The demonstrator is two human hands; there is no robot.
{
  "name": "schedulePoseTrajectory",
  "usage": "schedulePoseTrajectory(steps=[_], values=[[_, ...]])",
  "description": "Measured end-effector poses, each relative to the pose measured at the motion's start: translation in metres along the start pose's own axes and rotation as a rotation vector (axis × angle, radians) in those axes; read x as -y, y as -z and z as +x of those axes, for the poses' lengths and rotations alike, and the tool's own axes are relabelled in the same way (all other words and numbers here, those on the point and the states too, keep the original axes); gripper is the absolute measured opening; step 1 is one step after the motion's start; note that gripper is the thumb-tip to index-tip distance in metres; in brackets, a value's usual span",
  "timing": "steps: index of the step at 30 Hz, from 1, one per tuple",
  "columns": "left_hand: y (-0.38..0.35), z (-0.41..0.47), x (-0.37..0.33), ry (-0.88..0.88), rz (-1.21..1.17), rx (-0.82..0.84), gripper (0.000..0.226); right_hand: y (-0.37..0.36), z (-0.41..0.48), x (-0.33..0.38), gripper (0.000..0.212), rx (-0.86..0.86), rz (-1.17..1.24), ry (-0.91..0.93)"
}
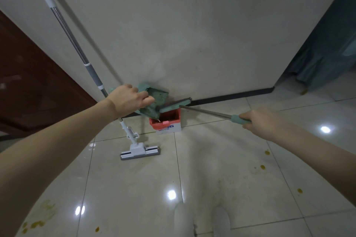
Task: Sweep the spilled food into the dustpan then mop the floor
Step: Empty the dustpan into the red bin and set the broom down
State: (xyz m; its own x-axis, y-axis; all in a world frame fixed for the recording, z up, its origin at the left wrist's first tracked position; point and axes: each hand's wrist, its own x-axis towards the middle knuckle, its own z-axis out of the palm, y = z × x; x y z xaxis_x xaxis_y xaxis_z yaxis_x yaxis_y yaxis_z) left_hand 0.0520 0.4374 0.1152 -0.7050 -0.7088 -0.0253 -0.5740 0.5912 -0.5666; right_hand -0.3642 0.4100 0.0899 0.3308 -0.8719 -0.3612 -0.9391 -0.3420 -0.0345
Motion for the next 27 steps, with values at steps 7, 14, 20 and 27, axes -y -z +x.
schedulePoseTrajectory(steps=[7, 14, 20, 27], values=[[0.005, 0.003, -0.001, 0.003, 0.029, 0.05, 0.048, 0.005, -0.003, 0.026, 0.018, 0.007, 0.101, 0.037], [0.013, -0.005, 0.001, 0.054, 0.032, 0.072, 0.053, -0.005, 0.002, 0.039, 0.023, 0.0, 0.01, 0.062], [0.014, -0.025, 0.006, 0.131, -0.045, 0.035, 0.039, 0.002, 0.0, 0.014, 0.01, 0.016, -0.118, 0.05], [0.046, -0.031, 0.006, 0.181, -0.062, -0.057, 0.051, 0.022, -0.024, -0.025, 0.011, 0.058, -0.068, -0.027]])
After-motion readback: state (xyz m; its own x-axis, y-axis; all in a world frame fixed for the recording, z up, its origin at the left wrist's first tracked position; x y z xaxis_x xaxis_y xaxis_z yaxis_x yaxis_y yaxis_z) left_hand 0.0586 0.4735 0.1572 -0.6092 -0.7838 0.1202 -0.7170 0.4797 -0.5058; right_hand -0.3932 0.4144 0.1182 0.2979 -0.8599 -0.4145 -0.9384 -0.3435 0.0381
